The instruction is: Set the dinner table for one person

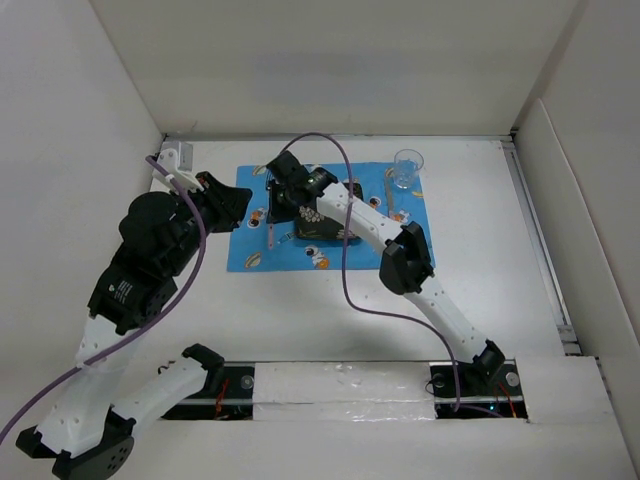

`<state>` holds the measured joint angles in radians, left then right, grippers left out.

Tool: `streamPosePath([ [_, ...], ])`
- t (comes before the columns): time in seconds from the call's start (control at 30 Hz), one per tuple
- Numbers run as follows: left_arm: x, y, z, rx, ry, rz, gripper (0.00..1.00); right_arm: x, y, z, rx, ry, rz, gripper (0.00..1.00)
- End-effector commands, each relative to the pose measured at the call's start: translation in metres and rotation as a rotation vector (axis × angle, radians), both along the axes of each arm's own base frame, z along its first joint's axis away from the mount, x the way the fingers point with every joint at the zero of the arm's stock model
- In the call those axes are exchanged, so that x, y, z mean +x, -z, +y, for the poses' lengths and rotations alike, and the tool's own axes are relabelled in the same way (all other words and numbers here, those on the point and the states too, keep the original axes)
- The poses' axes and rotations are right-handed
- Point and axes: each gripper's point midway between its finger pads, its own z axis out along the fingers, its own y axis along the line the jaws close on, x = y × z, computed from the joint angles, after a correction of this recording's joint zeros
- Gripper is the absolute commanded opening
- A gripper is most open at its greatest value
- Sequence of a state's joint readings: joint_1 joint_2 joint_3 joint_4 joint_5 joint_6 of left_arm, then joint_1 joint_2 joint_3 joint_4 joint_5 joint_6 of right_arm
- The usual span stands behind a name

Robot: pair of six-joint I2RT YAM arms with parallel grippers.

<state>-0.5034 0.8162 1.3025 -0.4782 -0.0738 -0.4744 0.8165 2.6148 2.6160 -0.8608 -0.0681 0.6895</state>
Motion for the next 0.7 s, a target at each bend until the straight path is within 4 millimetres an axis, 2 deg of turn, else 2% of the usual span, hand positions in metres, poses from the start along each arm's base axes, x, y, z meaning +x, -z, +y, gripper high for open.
streamPosePath([
  [0.0,-0.001,-0.002,-0.007,-0.014,0.028,-0.012,0.11,0.010,0.000,0.010,0.054,0.010,-0.013,0.00],
  [0.17,0.000,0.003,-0.006,0.012,0.020,-0.010,0.11,0.010,0.012,0.015,0.063,0.007,0.005,0.00],
  [0.4,0.002,0.000,-0.007,0.018,0.017,-0.022,0.11,0.008,0.036,0.014,0.041,0.007,0.036,0.00],
  [0.67,0.003,0.004,-0.012,0.013,0.034,-0.010,0.12,0.021,0.029,0.017,0.075,0.022,0.002,0.00],
])
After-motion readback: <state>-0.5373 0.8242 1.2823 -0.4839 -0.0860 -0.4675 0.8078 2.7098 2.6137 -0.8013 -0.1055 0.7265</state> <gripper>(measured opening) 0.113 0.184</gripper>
